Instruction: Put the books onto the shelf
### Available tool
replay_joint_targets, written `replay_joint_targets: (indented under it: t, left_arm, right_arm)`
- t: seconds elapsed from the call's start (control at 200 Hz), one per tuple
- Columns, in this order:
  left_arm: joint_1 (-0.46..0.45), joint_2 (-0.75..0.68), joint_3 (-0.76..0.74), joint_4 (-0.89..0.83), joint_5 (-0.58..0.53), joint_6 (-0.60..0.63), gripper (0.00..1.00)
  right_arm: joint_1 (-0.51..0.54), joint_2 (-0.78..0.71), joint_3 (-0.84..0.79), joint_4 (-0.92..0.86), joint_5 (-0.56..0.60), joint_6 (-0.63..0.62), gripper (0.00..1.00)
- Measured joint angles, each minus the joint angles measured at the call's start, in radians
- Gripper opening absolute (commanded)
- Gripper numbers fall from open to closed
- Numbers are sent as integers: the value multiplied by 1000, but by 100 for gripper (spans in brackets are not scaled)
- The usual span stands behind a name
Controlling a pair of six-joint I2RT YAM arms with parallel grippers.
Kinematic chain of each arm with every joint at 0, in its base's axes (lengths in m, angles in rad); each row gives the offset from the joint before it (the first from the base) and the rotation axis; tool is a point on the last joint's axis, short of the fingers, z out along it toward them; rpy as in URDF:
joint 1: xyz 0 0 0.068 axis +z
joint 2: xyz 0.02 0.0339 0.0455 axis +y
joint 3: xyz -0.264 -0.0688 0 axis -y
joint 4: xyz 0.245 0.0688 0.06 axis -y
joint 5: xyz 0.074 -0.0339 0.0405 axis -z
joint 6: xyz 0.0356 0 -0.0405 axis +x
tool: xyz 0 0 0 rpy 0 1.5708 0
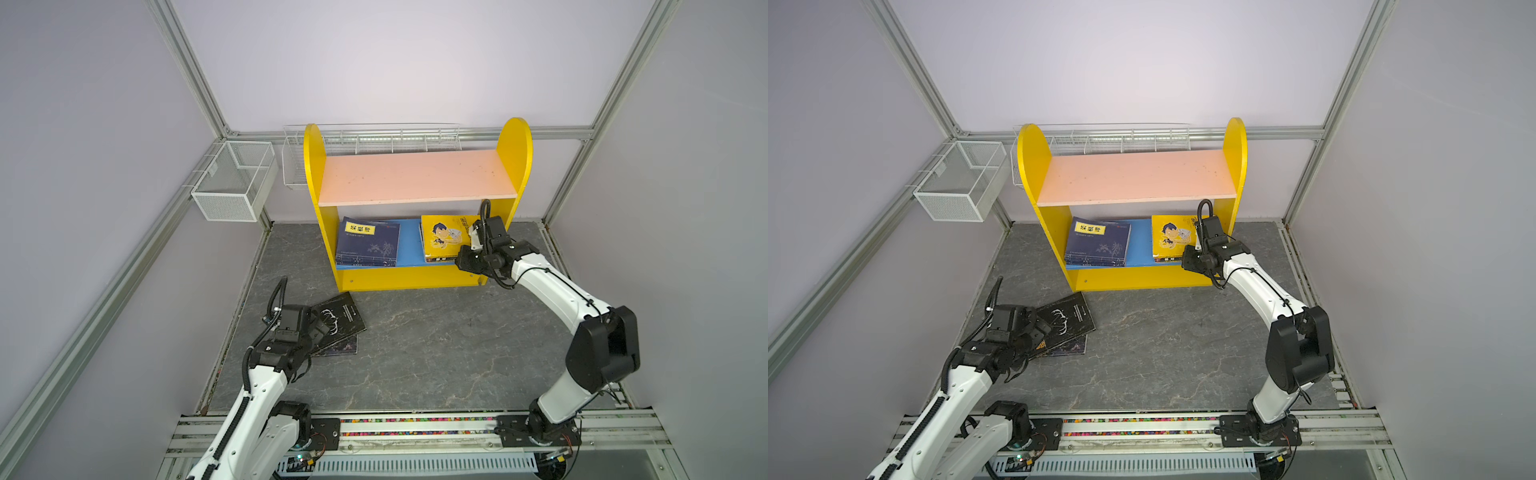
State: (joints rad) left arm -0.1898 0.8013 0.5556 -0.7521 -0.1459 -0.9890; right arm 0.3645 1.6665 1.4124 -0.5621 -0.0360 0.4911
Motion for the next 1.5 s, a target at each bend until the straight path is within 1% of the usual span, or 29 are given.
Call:
replay_joint_targets:
  t: [0.115,0.205,0.285,0.37,0.435,0.5,0.615,0.775,0.83,0.88,1.0,1.11,1.365,1.5]
  left_arm:
    - [10,8,-25,16,17,-7,96]
    - [16,27,-32,31,24,-10,96]
    - [21,48,-35,44,26,-10,95]
    - [23,64,-37,53,24,-10,95]
    - [26,72,-38,56,20,-10,95]
    - [27,74,-38,58,11,-10,94]
    - [29,74,-38,59,-16,-10,94]
    - [35,74,-38,71,-53,-9,91]
    - [36,77,-38,85,-61,-8,85]
    - [39,86,-40,105,-65,-4,82]
    - [40,124,-59,160,-61,3,77]
    - [40,169,-77,195,-55,15,74]
    - [41,181,-90,242,-43,36,73]
    - [41,169,-101,251,-36,47,72]
  right_arm:
    - [11,-30,-31,18,-10,-29,37]
    - [53,-89,-90,63,-41,-63,47]
    - [141,-130,-130,98,-87,-95,54]
    - [249,-126,-140,122,-138,-145,60]
    - [334,-87,-130,124,-181,-182,62]
    - [403,-17,-95,113,-223,-217,65]
    - [479,163,21,82,-288,-262,66]
    - [508,380,175,10,-345,-293,66]
    - [508,435,212,-11,-362,-295,66]
    - [507,477,237,-24,-378,-295,66]
    - [507,548,277,-44,-414,-294,65]
    - [508,586,299,-44,-449,-291,64]
    - [512,657,377,-3,-539,-257,60]
    - [518,676,388,49,-570,-219,55]
